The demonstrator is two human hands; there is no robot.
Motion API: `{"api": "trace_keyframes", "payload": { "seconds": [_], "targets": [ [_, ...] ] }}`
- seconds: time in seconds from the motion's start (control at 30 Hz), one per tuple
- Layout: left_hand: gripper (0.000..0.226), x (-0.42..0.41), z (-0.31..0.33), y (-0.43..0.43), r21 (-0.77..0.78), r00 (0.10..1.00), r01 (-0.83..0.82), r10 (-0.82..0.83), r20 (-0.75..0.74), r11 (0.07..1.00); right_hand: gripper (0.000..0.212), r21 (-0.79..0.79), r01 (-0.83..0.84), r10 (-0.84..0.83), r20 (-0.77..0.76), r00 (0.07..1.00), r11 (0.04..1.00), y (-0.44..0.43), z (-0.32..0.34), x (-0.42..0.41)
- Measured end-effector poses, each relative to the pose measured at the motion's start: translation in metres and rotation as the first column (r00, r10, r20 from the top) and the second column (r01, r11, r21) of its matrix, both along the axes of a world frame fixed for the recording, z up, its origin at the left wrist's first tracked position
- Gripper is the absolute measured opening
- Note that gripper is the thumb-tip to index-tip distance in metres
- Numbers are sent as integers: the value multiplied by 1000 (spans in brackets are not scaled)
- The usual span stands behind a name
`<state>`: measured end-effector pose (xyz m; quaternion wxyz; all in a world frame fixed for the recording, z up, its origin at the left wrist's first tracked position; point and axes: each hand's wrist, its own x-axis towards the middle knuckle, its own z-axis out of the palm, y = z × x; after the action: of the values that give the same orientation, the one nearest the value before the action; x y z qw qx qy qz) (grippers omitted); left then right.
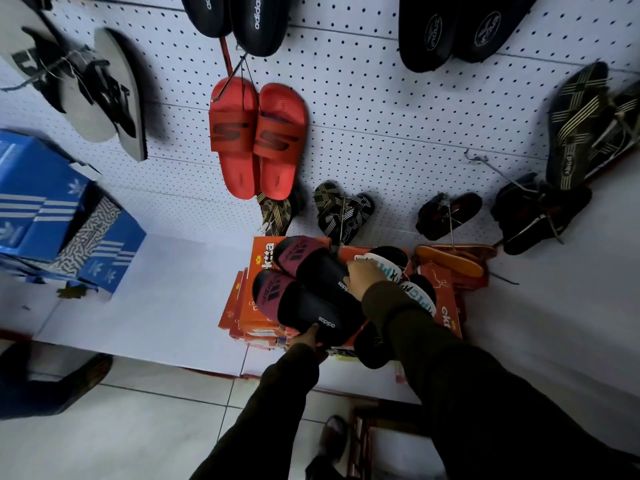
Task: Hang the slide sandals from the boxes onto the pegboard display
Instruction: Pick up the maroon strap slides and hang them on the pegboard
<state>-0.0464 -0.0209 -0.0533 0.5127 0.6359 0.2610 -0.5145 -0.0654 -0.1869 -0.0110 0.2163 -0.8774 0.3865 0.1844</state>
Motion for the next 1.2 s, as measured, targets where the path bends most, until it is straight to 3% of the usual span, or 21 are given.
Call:
{"api": "trace_keyframes", "payload": {
  "seconds": [0.17, 0.33, 0.43, 0.57, 0.73, 0.9, 1.2],
  "targets": [
    [49, 9, -8, 27, -91, 984, -177, 176, -21, 980, 53, 229, 190, -196, 1, 981, 955, 2, -3, 1],
    [48, 14, 3, 59, -84, 989, -141, 144, 37, 986, 70, 425, 331, -335, -70, 940, 842, 18, 4, -14],
    [48, 22, 18, 72, -96, 986, -109, 119, 113, 989, 56, 567, 408, -476, -33, 879, 715, 33, 12, -28],
    [52, 35, 47, 80, -162, 964, -88, 125, 234, 983, 64, 667, 424, -626, 82, 775, 612, 49, 28, -37],
    [51, 60, 96, 83, -286, 915, -18, 131, 382, 958, 43, 667, 315, -641, 319, 698, 675, 63, 65, -34],
    [49, 88, 144, 81, -388, 826, 76, 160, 540, 918, 58, 633, 269, -655, 516, 552, 725, 72, 109, -19],
    [50, 144, 228, 65, -532, 663, 151, 314, 679, 833, 51, 506, 189, -540, 775, 328, 841, 77, 217, 18]
  ]
}}
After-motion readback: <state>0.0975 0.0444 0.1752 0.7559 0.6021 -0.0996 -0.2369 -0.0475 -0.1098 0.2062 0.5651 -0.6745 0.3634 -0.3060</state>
